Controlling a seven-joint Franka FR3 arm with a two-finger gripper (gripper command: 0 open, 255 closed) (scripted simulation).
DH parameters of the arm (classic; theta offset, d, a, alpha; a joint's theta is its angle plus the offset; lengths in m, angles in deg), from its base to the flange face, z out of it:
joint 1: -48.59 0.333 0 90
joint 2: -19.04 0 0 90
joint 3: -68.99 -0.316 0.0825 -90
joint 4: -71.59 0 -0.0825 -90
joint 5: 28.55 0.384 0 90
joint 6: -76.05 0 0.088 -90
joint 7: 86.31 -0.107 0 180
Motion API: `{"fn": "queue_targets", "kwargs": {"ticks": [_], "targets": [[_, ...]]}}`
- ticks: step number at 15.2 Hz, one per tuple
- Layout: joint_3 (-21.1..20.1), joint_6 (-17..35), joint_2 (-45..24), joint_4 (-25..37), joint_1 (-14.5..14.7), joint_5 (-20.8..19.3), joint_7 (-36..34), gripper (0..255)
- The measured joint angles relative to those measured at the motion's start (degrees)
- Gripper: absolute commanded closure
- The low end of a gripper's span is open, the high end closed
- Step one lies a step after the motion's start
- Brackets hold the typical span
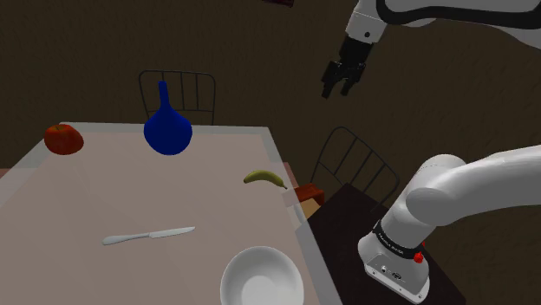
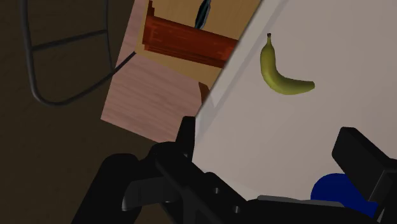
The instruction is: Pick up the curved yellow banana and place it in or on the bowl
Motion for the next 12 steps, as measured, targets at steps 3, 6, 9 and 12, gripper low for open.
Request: {"fn": "queue_targets", "kwargs": {"ticks": [3, 6, 9, 12], "targets": [[-0.2, 2.1, -1.2, -1.3, 0.3, 0.1, 0.2, 0], [-0.7, 6.6, -3.4, -4.4, 1.0, 0.1, 0.7, 0], [-1.6, 11.9, -6.7, -7.4, 1.9, 0.4, 0.7, 0], [-2.1, 17.7, -10.9, -9.8, 2.6, 0.4, 1.3, 0]]}}
